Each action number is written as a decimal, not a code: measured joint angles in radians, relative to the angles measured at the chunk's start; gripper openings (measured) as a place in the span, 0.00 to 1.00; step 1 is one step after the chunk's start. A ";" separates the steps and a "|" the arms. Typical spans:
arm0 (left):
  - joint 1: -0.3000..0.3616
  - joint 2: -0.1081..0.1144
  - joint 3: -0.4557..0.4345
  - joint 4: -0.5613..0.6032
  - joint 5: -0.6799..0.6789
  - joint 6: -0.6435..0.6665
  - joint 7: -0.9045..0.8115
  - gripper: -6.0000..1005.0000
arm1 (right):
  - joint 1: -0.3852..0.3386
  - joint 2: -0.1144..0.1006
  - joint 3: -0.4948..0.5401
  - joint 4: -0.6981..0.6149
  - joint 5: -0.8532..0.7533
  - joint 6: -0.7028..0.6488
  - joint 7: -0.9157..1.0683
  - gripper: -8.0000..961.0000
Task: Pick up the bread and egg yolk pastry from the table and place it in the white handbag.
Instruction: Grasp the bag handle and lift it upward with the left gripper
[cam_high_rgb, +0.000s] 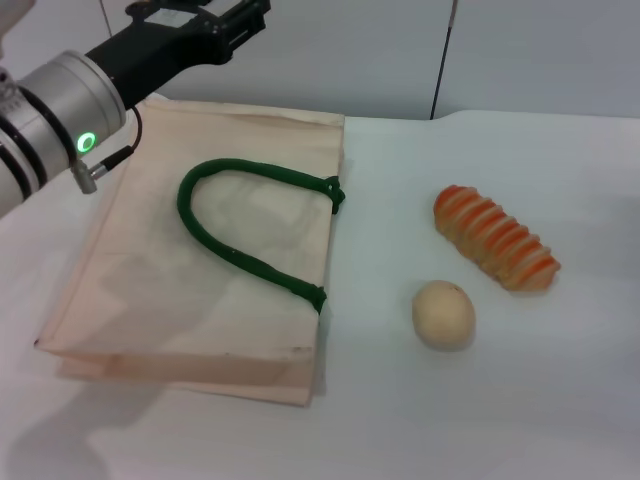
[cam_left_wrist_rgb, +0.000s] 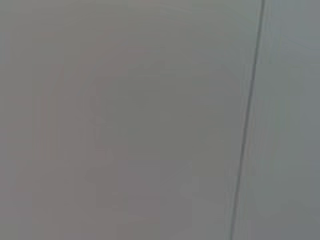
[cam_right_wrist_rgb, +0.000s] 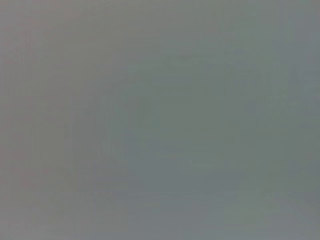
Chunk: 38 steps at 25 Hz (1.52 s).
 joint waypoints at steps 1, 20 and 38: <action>-0.010 0.006 -0.006 -0.023 0.017 -0.028 -0.035 0.67 | 0.000 0.000 0.000 0.000 0.000 0.000 0.000 0.67; -0.010 0.007 -0.152 0.001 0.733 0.006 -0.590 0.61 | 0.011 -0.001 -0.003 0.000 0.000 0.027 -0.001 0.67; 0.019 -0.117 -0.342 0.096 1.604 -0.072 -1.205 0.61 | 0.014 -0.002 -0.005 0.000 0.000 0.033 -0.008 0.67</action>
